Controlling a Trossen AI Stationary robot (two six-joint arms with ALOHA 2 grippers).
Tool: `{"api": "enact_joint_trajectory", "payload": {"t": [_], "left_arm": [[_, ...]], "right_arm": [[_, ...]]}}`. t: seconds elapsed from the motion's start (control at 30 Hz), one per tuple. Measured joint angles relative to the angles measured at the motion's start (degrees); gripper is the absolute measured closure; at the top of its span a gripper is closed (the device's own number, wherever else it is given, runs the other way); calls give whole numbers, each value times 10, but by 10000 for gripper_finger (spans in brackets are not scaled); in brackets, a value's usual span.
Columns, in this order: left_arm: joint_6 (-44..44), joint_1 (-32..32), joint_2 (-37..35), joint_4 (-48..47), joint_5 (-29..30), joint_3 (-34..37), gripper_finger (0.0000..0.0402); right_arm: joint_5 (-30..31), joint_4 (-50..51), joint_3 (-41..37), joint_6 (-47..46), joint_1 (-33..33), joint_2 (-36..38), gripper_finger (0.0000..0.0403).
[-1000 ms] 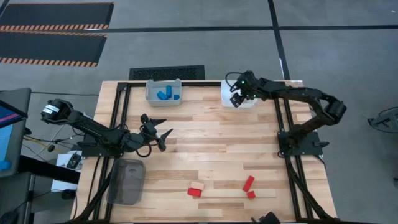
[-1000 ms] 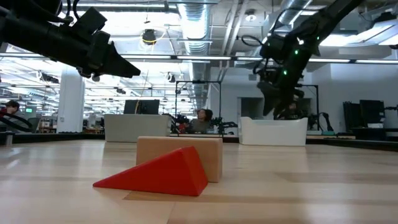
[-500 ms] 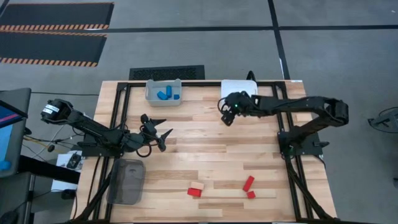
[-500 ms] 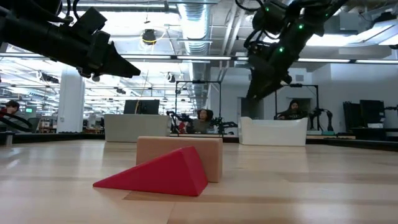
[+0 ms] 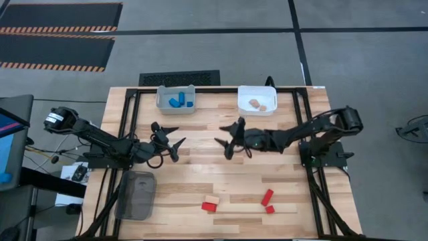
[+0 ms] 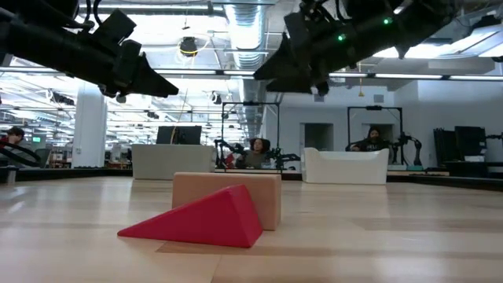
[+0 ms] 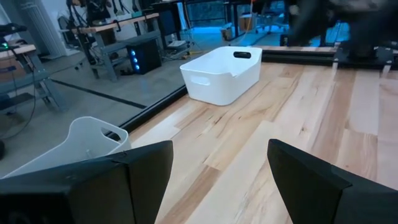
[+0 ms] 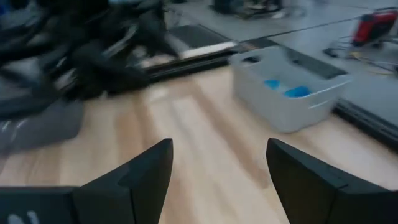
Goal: Sort & place blocks by color
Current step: Put the brown rectangle block into the white bin
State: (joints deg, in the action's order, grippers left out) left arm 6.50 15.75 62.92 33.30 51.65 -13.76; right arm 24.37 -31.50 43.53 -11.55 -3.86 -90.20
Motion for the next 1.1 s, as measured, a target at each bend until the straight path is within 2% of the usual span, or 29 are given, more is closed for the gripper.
{"api": "enact_joint_trajectory", "payload": {"t": [0.23,0.53,0.7,0.97,1.1], "left_arm": [[-7,-19,0,3,-28,0,148],[3,-28,12,-10,-79,0,148],[13,-16,44,-1,-111,0,148],[18,14,104,16,-162,0,148],[15,36,129,53,-186,0,148]], "right_arm": [[-62,-8,15,12,-27,-71,122],[-83,1,98,15,-36,-140,122],[-83,78,146,7,-58,-141,122],[-77,120,175,-70,-130,-141,122],[-62,192,193,-120,-171,-141,122]]}}
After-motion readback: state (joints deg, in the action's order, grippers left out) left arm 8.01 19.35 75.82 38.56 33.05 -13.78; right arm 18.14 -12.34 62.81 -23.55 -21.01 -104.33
